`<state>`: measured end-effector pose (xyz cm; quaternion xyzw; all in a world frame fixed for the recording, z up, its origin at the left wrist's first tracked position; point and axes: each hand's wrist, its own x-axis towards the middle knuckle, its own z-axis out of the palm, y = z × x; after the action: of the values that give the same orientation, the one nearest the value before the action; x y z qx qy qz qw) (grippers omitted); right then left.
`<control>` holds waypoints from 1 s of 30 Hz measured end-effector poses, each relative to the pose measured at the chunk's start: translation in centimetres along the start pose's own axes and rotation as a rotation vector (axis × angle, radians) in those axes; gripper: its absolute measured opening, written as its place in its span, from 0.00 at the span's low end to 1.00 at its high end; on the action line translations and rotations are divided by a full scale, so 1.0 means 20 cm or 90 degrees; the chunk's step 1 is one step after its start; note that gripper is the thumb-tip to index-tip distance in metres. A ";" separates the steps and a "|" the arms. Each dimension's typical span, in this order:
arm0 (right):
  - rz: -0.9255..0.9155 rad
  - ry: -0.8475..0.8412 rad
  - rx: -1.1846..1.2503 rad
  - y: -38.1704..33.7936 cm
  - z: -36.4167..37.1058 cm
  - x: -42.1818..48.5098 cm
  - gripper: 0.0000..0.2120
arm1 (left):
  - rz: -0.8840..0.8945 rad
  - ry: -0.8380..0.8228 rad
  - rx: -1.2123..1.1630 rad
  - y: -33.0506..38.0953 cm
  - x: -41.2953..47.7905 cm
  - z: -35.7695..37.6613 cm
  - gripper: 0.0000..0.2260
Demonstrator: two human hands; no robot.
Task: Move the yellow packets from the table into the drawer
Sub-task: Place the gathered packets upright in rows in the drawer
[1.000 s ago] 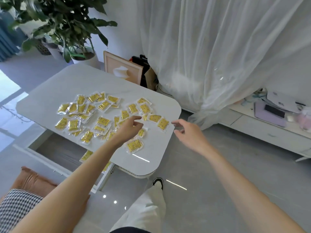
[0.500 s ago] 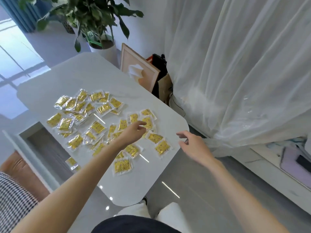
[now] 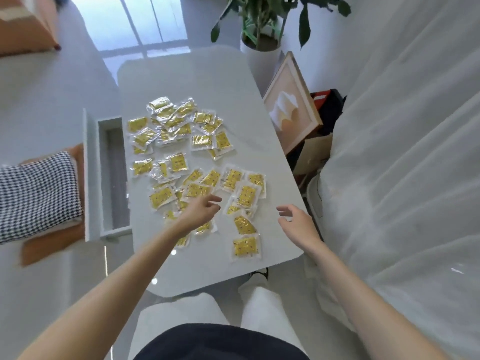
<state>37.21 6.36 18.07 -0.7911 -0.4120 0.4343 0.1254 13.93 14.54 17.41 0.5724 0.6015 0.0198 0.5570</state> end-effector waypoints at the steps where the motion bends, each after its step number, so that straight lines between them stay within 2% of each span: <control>1: -0.009 -0.017 -0.004 0.01 -0.03 0.04 0.16 | -0.013 0.023 -0.010 0.02 0.00 0.03 0.15; 8: -0.010 -0.113 0.012 -0.01 -0.06 0.29 0.17 | -0.082 0.140 -0.137 0.04 0.00 0.17 0.15; 16: 0.038 -0.117 0.034 0.05 0.22 0.65 0.18 | -0.079 0.281 -0.256 -0.18 0.14 0.29 0.15; 22: 0.095 -0.111 0.046 0.12 0.56 1.02 0.23 | -0.105 0.310 -0.278 -0.47 0.38 0.33 0.15; 26: 0.137 -0.042 0.021 0.16 0.73 1.25 0.27 | -0.121 0.322 -0.308 -0.64 0.52 0.39 0.15; 30: 0.176 -0.011 0.013 0.19 0.86 1.36 0.35 | -0.140 0.315 -0.309 -0.76 0.58 0.42 0.15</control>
<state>33.33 21.90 -10.12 -0.8352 -0.2959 0.4585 0.0685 12.81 12.43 -3.40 0.3329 0.7537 0.2398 0.5134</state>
